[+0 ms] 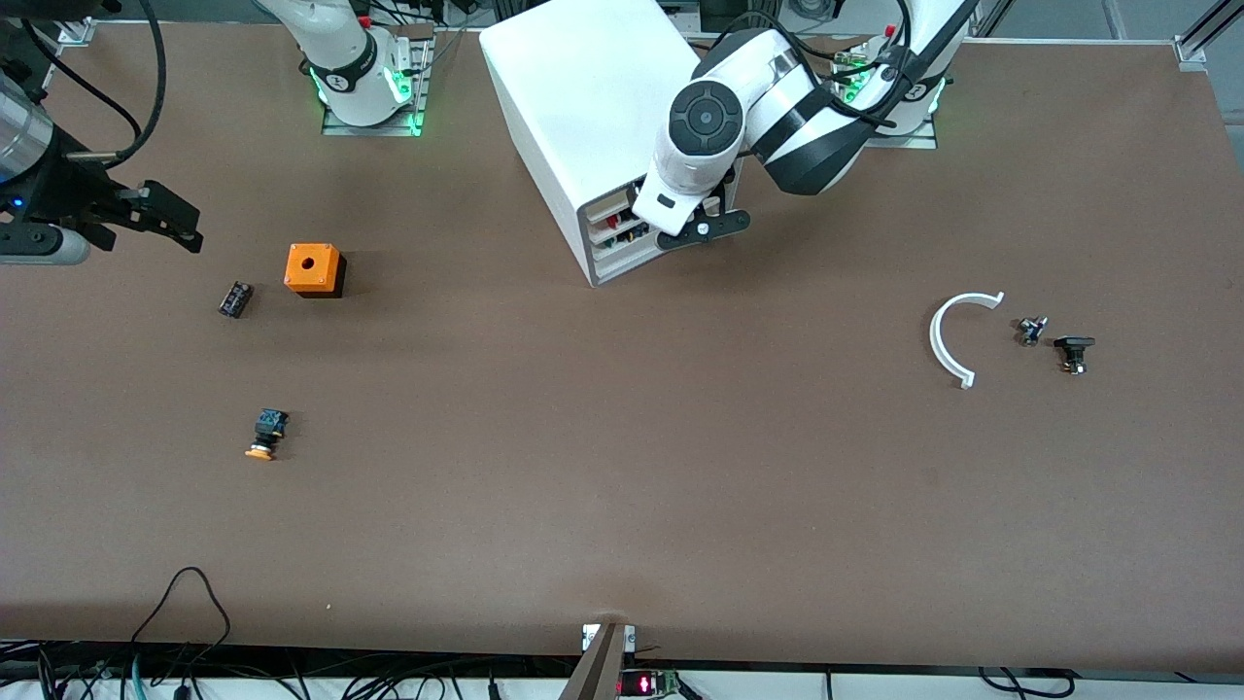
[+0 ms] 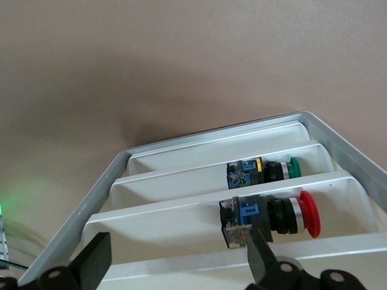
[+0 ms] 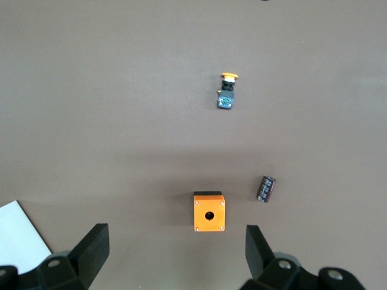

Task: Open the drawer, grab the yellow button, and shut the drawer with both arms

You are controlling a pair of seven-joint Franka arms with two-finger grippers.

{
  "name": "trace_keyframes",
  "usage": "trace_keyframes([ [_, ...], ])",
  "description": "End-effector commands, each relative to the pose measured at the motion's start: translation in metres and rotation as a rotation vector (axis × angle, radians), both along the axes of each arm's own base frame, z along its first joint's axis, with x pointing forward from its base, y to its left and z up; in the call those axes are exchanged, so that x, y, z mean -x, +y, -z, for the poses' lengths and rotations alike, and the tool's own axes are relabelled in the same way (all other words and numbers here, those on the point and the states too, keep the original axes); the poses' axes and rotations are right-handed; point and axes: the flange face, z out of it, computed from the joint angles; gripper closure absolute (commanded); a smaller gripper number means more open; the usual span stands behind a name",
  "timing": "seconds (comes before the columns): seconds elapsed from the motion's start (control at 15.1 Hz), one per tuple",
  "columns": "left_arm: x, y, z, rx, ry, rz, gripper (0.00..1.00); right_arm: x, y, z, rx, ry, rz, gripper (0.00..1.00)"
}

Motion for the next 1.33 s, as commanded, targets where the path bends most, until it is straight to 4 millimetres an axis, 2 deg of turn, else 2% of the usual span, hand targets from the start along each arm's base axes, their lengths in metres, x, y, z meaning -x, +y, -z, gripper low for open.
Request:
trace_keyframes([
  [0.0,0.012,-0.002,-0.006,0.004,0.014,0.02,0.01,0.011,-0.018,-0.009,-0.021,0.039,-0.032,0.0],
  [0.2,0.0,0.003,-0.022,0.019,-0.023,0.015,0.01,0.034,-0.041,-0.035,-0.077,0.035,0.001,0.0],
  [0.33,-0.021,0.014,-0.046,0.054,-0.058,0.039,0.01,0.037,-0.038,-0.039,-0.064,0.037,-0.006,0.0],
  [0.6,-0.077,0.083,-0.083,0.033,-0.1,0.128,0.01,0.044,-0.041,-0.048,-0.029,0.028,-0.058,0.0],
  [0.93,-0.13,0.162,-0.131,0.032,-0.159,0.273,0.01,0.039,-0.038,-0.043,-0.029,0.023,-0.083,0.0],
  [1.13,-0.147,0.212,-0.162,0.047,-0.231,0.422,0.01,0.034,-0.039,-0.038,-0.027,0.033,-0.078,0.0],
  [1.26,-0.156,0.261,-0.174,0.036,-0.25,0.462,0.01,0.032,-0.039,-0.041,-0.025,0.007,-0.071,0.0],
])
